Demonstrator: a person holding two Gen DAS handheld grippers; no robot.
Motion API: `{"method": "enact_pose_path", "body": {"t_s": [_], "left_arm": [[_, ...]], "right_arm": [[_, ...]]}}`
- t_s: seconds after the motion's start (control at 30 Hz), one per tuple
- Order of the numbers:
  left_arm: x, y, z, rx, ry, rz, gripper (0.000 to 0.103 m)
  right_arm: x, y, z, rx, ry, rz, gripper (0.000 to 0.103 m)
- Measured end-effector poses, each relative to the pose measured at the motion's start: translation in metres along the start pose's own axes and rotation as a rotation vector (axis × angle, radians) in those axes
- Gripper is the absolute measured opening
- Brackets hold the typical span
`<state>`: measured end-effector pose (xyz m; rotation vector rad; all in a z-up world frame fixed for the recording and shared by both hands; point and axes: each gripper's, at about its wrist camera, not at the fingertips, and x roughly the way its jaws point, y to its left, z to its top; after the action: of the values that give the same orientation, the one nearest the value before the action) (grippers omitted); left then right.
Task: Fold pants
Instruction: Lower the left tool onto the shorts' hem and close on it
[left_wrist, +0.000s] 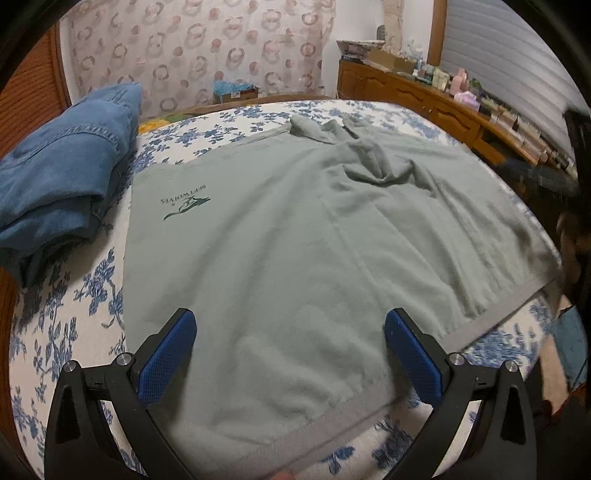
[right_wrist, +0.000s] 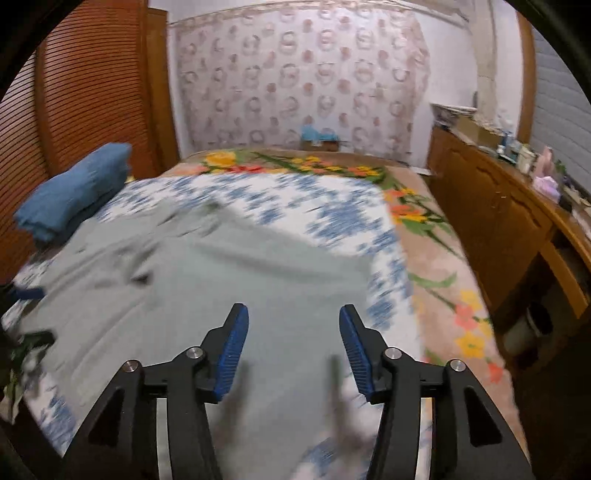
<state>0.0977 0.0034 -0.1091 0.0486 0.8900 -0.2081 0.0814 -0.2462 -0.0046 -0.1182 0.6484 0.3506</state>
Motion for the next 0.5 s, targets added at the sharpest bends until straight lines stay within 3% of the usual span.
{"method": "enact_pose_path", "body": {"t_s": [0.23,0.5], "left_arm": [[-0.031,0.019,-0.012,-0.048,-0.065,-0.02,0.102],[-0.048,0.049,-0.039,-0.099,-0.067,0.024,0.089]], "right_arm": [[-0.009,0.032,-0.039,-0.025,0.046,0.076,0.056],[-0.014,0.043,-0.057,-0.055,0.037,0.005,0.065]]}}
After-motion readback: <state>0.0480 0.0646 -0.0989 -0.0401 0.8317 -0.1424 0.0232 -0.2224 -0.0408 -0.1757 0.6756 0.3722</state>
